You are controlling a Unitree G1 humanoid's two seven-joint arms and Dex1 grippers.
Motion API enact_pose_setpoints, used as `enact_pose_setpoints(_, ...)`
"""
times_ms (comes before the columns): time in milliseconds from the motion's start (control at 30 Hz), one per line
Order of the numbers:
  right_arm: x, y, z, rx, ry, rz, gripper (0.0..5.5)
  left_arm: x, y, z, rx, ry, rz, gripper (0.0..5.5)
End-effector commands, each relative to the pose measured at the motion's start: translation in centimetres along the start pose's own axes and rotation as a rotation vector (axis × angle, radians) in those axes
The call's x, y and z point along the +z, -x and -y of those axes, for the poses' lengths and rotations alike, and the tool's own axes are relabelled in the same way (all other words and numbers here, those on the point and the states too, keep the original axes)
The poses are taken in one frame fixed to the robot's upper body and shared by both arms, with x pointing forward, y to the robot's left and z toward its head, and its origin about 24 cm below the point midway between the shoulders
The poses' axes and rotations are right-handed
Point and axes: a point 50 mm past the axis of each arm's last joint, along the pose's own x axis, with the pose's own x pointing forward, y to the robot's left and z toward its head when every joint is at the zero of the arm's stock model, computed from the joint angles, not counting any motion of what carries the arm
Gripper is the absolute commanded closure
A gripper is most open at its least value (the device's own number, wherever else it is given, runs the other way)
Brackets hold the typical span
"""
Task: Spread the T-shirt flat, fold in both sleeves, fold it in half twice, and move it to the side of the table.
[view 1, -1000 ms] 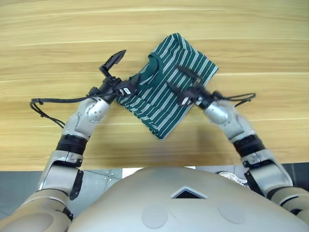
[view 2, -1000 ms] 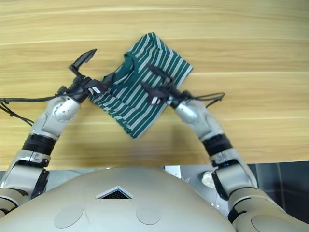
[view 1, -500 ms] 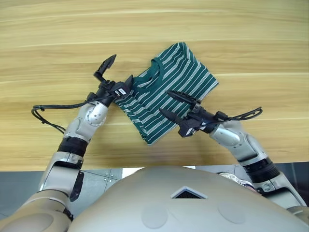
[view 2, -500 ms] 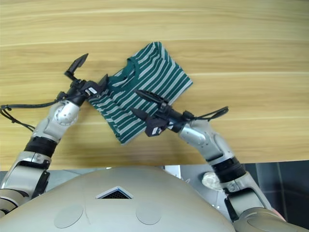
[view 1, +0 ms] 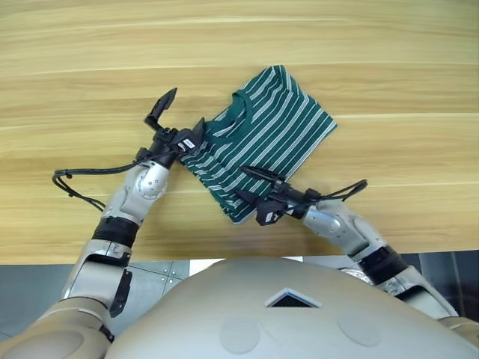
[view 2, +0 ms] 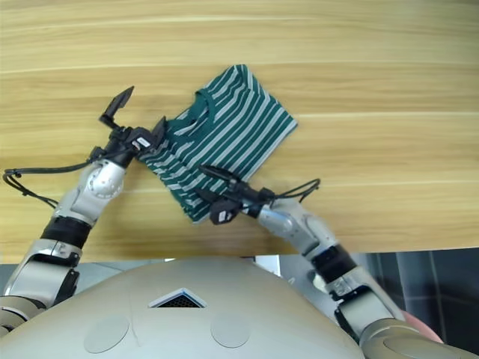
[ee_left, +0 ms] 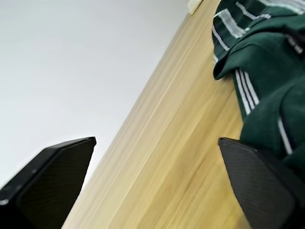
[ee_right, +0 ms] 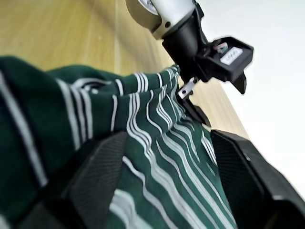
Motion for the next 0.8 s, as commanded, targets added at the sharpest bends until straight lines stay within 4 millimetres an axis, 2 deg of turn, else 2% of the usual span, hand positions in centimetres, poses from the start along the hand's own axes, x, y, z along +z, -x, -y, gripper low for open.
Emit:
enact_pose_setpoints(33,-3.8,3.9,-0.7,0.22,0.052,-0.209,2.27,-1.2,1.6,1.7,-0.079,0.009,-0.103,0.73)
enact_pose_setpoints(133,-4.1,4.9,0.0,0.295,0.091,-0.196,2.27,-1.2,1.7,2.1,-0.088,0.015,-0.112,0.73)
enact_pose_setpoints(200,-4.5,5.2,0.8,0.301,0.111,-0.192,2.27,-0.4,1.6,2.1,-0.063,0.045,-0.071,0.73)
enact_pose_setpoints(267,-5.5,5.2,2.5,0.263,0.147,-0.222,2.27,2.5,1.4,2.0,-0.032,0.165,0.085,0.73)
enact_pose_setpoints(367,-6.4,4.7,5.5,0.166,0.19,-0.226,2.27,9.1,2.5,1.9,-0.055,0.445,0.428,0.73)
enact_pose_setpoints(433,-5.7,4.0,6.6,0.09,0.181,-0.157,2.27,12.6,3.6,1.9,-0.11,0.564,0.611,0.73)
enact_pose_setpoints(500,-3.9,3.7,7.7,-0.028,0.107,-0.036,2.27,13.8,4.1,1.6,-0.131,0.588,0.678,0.73)
enact_pose_setpoints(600,-2.1,5.2,9.6,-0.189,-0.004,0.081,2.27,13.8,4.8,-0.3,-0.053,0.634,0.699,0.73)
enact_pose_setpoints(667,-2.1,7.2,10.3,-0.236,-0.042,0.082,2.27,13.5,5.8,-2.2,-0.005,0.652,0.727,0.73)
enact_pose_setpoints(700,-2.2,8.3,10.5,-0.238,-0.051,0.071,2.27,12.7,6.1,-3.1,0.013,0.606,0.701,0.73)
enact_pose_setpoints(733,-2.3,9.4,10.7,-0.236,-0.058,0.059,2.27,11.3,6.2,-4.1,0.037,0.54,0.639,0.73)
enact_pose_setpoints(767,-2.6,10.3,11.0,-0.237,-0.052,0.029,2.27,8.9,5.9,-5.1,0.061,0.399,0.515,0.73)
enact_pose_setpoints(800,-3.2,11.1,11.2,-0.231,-0.015,-0.033,2.27,5.7,5.5,-6.6,0.082,0.231,0.353,0.73)
